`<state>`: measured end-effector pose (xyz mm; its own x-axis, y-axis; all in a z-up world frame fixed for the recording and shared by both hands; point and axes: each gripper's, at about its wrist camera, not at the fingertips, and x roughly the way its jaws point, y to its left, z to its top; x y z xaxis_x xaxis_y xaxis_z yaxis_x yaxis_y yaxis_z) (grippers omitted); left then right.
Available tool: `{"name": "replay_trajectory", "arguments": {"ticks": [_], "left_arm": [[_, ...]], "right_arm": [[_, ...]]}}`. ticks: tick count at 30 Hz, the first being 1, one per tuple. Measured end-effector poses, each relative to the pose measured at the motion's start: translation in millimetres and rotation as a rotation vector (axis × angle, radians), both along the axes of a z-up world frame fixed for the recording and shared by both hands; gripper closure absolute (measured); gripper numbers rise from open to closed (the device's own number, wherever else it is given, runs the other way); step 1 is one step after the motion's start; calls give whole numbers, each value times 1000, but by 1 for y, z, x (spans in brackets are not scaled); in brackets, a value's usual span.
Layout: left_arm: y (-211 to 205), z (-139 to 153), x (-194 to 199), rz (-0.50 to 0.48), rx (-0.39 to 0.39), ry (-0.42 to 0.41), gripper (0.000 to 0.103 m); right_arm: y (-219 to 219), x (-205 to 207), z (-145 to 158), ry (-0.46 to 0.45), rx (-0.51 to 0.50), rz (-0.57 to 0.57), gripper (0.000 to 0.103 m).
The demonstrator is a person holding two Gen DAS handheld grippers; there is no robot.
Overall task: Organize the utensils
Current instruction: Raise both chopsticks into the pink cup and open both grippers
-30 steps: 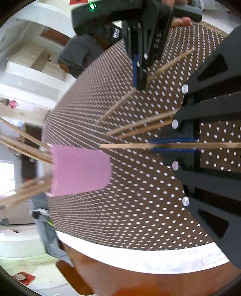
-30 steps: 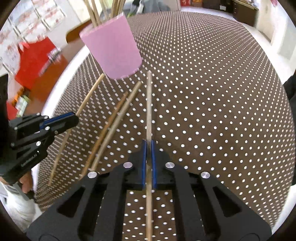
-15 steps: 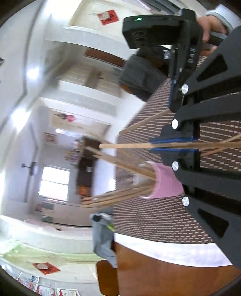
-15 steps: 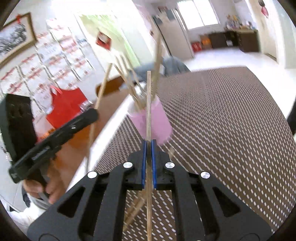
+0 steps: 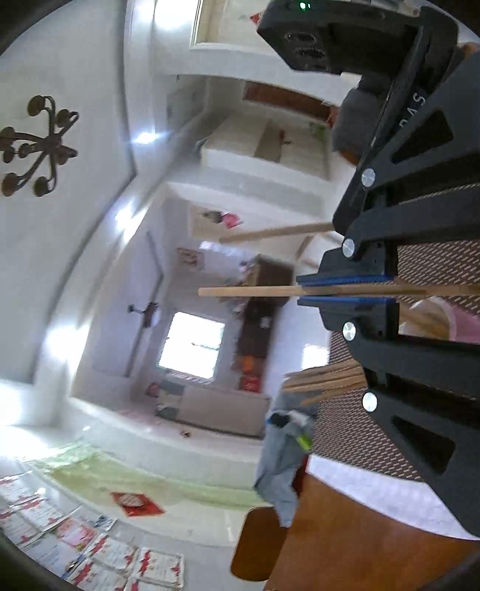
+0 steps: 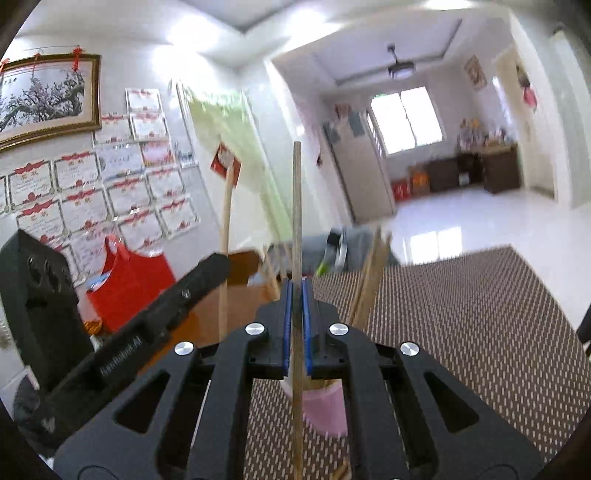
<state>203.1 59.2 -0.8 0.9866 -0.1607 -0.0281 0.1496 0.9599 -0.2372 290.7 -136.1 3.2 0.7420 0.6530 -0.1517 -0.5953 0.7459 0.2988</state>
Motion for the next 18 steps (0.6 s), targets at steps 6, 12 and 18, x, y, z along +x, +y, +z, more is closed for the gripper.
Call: {"name": "replay_trajectory", "arguments": {"ticks": [6, 12, 18], "left_arm": [[7, 3, 14, 47, -18, -96, 97], [18, -4, 33, 96, -45, -140, 97], [20, -13, 47, 136, -33, -160, 97]], "right_arm": [[15, 4, 1, -133, 69, -77, 97], [31, 25, -6, -152, 116, -100, 97], [36, 38, -18, -155, 125, -99, 97]]}}
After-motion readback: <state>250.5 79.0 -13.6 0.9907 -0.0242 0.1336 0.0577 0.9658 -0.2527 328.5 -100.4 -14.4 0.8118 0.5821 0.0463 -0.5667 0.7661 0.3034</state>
